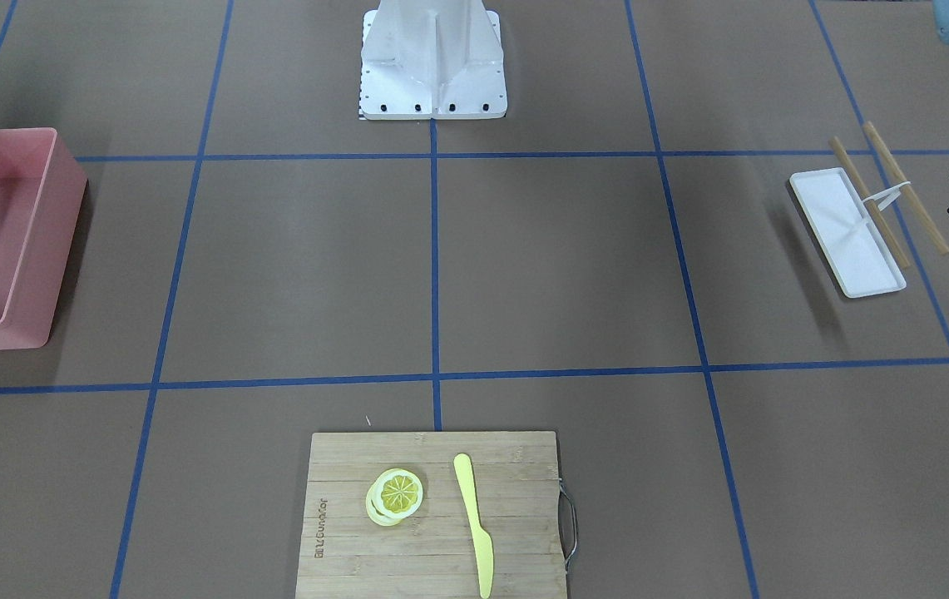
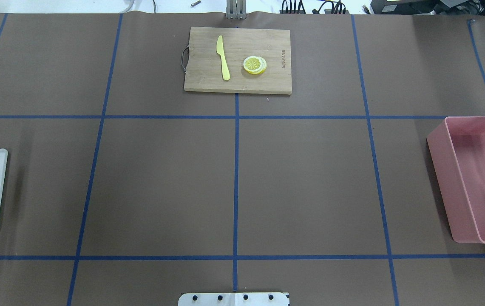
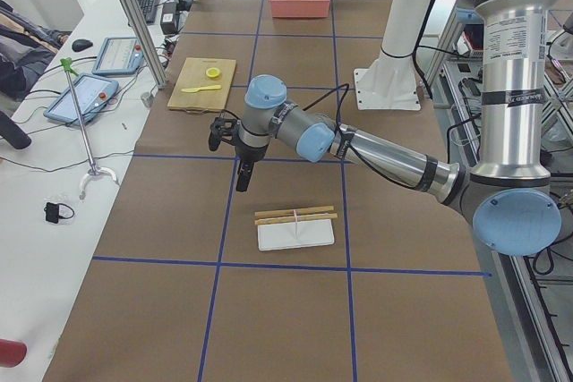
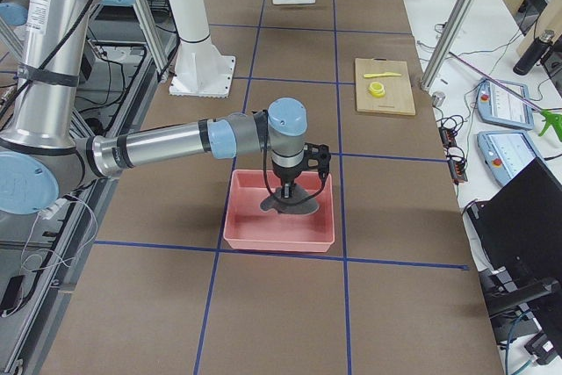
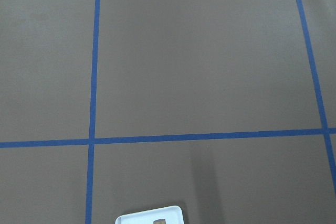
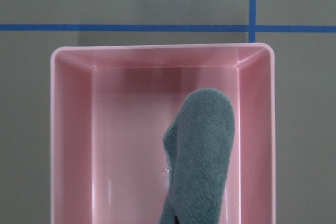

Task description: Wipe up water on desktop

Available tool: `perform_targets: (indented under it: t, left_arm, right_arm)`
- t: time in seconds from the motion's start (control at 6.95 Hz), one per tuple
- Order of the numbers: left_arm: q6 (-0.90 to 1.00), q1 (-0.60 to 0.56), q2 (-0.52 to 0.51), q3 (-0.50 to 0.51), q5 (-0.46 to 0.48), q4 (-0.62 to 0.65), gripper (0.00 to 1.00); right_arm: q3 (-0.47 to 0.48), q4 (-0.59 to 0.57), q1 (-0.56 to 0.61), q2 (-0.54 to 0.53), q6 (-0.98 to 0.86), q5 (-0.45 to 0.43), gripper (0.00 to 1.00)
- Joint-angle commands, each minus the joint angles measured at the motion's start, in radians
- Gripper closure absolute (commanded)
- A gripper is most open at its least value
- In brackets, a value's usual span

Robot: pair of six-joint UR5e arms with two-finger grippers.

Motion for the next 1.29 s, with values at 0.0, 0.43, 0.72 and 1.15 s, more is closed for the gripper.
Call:
perform_targets:
  t: [0.0, 0.43, 0.72, 1.15]
  left_arm:
    - [0.002, -0.003, 0.001, 0.001, 0.000, 0.000, 0.02]
    - [0.292, -0.061, 0.066, 0.025, 0.002, 0.030, 0.02]
    - [0.464, -0.122, 0.062, 0.024, 0.000, 0.209, 0.02]
    - [0.587, -0.175, 0.107, 0.033, -0.116, 0.364, 0.02]
  right_arm:
    - [-0.037, -0.007, 0.012, 0.000, -0.041, 0.000, 0.00]
    - [-0.037, -0.006, 0.012, 0.003, -0.055, 0.002, 0.00]
    - [-0.053, -0.006, 0.012, 0.005, -0.058, -0.003, 0.00]
    - [-0.058, -0.004, 0.014, 0.002, -0.062, -0.015, 0.00]
